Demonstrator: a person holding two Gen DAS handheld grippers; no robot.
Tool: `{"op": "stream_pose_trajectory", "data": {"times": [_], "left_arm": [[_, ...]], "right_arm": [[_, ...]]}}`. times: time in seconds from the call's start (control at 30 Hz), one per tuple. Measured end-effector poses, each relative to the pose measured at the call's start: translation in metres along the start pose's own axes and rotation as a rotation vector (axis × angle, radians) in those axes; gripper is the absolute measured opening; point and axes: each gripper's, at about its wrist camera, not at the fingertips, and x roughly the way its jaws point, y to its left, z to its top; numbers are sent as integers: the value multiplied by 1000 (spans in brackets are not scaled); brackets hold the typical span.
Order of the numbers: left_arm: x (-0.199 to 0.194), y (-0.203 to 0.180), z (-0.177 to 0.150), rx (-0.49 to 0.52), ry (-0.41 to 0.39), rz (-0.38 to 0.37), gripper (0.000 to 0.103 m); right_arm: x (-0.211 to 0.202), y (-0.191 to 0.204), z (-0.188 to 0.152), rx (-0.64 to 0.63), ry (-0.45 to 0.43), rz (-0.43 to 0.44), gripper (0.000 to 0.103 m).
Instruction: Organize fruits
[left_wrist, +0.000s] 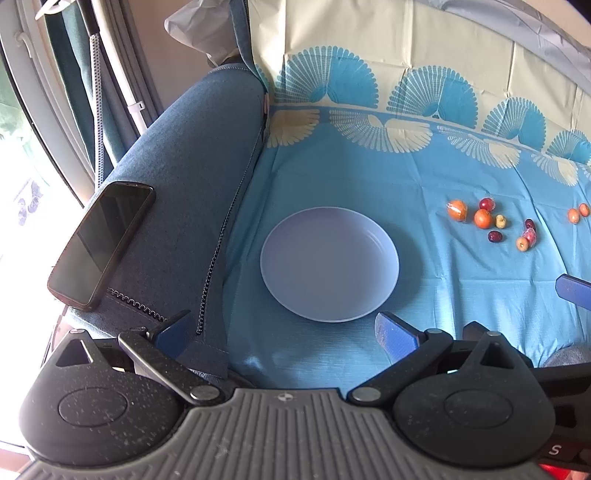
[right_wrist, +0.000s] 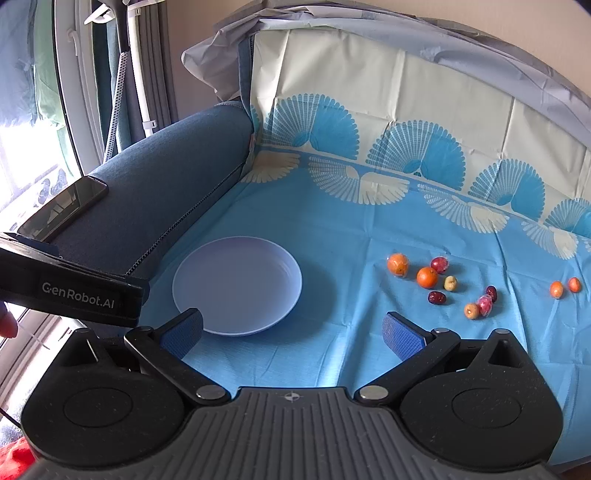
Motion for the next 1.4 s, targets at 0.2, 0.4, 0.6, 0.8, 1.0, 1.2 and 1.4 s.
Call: {"op": "stream_pose_trajectory", "data": {"times": [0.2, 0.4, 0.6, 0.8, 1.0, 1.2, 1.4], "left_arm": [[0, -4, -1, 3, -6, 9, 103], [4, -10, 2, 16, 9, 22, 103], [14, -25, 7, 48, 32, 30, 103], [30, -55, 19, 57, 64, -44, 103], [50, -119, 39, 135, 64, -130, 103], [94, -190, 72, 163, 74, -198, 103], [159, -246, 100, 159, 81, -192, 103]], "right_arm": [[2, -3, -2, 13, 6, 13, 103], [7, -8, -4, 38, 10, 33, 103], [14, -25, -8, 95, 11, 36, 103], [22, -65, -19, 192, 3, -4, 103], [26, -137, -33, 278, -34, -149, 103], [54, -216, -49, 389, -27, -324, 102], [113, -262, -62, 452, 13, -389, 102]]}}
